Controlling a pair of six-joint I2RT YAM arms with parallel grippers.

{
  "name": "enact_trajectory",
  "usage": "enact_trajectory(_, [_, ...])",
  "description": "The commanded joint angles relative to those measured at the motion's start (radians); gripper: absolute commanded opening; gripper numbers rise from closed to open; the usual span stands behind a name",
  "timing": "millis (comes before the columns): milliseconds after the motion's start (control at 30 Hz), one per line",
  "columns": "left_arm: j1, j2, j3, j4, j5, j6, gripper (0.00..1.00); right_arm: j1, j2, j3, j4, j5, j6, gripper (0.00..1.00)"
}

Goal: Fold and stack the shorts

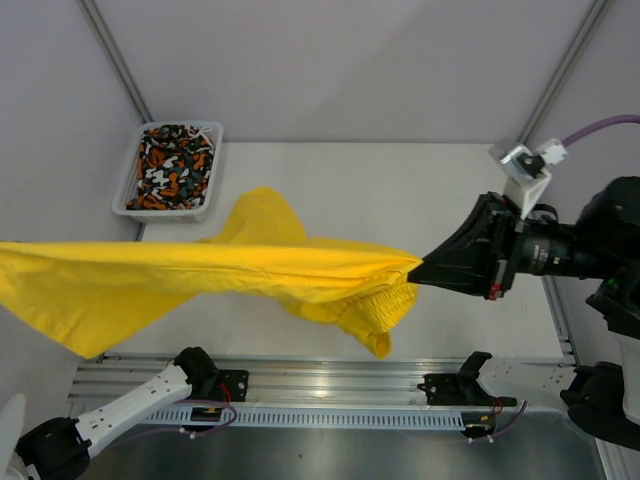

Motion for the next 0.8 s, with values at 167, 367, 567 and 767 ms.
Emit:
enact_trajectory(167, [-0.093,0.230,0.070,0.014,-0.198,0.068,0.00,-0.002,0.137,0.289,-0.177,0.298,-0.065,0.00])
enact_trajectory(367, [-0.248,0.358,0.032,0.094,-0.465,0.185,0.00,-0.333,0.237,0.133,-0.187,0.144,-0.091,0.00])
enact_trajectory(567, [-0.246,0.401,-0.137,0.073,-0.401,0.108,0.00,-0.442,0.277,-0.188,-0.094,0.080,-0.171,0.00])
enact_trajectory(767, [-0.165,0.340,-0.514,0.112,-0.225,-0.059,0.23,-0.454,0.243,-0.223,-0.074,0.018,-0.244,0.00])
